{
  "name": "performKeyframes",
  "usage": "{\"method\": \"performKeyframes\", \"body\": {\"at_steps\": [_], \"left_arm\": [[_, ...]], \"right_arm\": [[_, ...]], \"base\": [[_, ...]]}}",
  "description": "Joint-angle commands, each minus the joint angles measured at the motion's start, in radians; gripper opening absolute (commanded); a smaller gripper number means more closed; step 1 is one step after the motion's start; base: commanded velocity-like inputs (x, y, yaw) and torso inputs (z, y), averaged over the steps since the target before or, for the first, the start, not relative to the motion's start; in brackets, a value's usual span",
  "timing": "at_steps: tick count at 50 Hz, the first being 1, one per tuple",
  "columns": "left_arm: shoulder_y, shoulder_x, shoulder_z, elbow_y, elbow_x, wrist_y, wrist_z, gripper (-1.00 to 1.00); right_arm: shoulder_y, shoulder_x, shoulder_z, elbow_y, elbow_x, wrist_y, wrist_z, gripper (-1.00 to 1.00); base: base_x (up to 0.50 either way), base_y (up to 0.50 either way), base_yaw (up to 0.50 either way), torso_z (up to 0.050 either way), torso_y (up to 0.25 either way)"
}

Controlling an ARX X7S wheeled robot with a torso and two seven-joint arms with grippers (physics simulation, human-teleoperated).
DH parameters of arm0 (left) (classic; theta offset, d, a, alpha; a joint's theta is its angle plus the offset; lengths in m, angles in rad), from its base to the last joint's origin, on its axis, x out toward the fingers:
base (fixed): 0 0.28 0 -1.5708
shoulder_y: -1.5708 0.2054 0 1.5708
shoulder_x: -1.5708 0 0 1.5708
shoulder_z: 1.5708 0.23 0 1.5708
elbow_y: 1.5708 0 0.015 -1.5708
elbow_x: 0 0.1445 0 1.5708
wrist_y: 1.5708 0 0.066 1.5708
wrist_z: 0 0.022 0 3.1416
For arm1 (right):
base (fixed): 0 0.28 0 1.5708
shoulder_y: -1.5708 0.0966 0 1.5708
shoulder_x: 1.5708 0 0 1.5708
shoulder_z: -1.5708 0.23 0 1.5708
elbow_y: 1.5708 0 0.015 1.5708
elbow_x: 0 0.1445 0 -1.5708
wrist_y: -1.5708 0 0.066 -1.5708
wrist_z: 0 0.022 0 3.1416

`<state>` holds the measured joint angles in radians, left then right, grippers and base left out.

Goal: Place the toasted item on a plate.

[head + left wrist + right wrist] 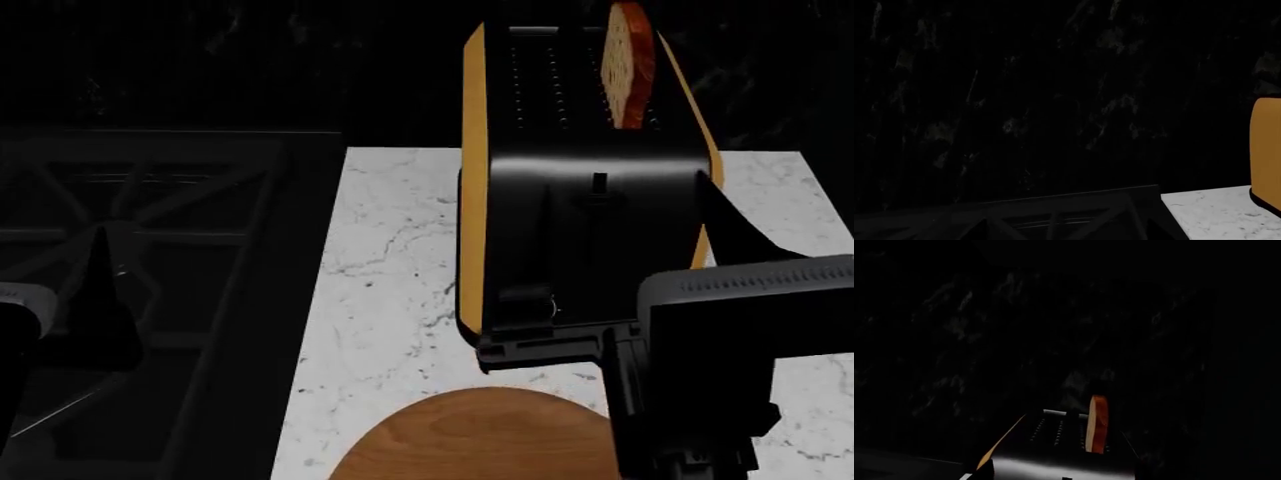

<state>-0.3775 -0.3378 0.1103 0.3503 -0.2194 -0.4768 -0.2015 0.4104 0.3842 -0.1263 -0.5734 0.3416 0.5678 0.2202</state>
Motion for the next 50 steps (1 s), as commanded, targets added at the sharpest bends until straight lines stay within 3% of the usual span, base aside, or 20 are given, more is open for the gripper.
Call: {"method": "performKeyframes", "body": {"at_steps": [1, 13, 17, 33, 50], "left_arm": [[-0.001, -0.002, -0.001, 0.003, -0.007, -0.001, -0.002, 1.00], [0.007, -0.001, 0.004, -0.003, -0.009, 0.009, -0.005, 1.00], [0.004, -0.001, 0.006, -0.004, -0.009, 0.008, -0.005, 1.00], [0.002, -0.002, 0.010, -0.001, -0.016, 0.010, -0.008, 1.00], [-0.004, -0.004, 0.018, 0.005, -0.022, 0.005, -0.009, 1.00]], "right_arm": [[0.074, 0.015, 0.007, -0.045, 0.036, 0.120, 0.019, 1.00], [0.392, 0.012, 0.073, -0.006, 0.174, 0.511, 0.075, 1.00], [0.495, 0.026, 0.033, 0.055, 0.170, 0.557, 0.060, 1.00], [0.749, -0.022, -0.027, 0.402, 0.150, 0.567, 0.004, 1.00], [0.899, -0.079, -0.018, 0.700, 0.151, 0.592, -0.016, 1.00]], "base": [[0.00, 0.00, 0.00, 0.000, 0.000], [0.00, 0.00, 0.00, 0.000, 0.000], [0.00, 0.00, 0.00, 0.000, 0.000], [0.00, 0.00, 0.00, 0.000, 0.000], [0.00, 0.00, 0.00, 0.000, 0.000]]}}
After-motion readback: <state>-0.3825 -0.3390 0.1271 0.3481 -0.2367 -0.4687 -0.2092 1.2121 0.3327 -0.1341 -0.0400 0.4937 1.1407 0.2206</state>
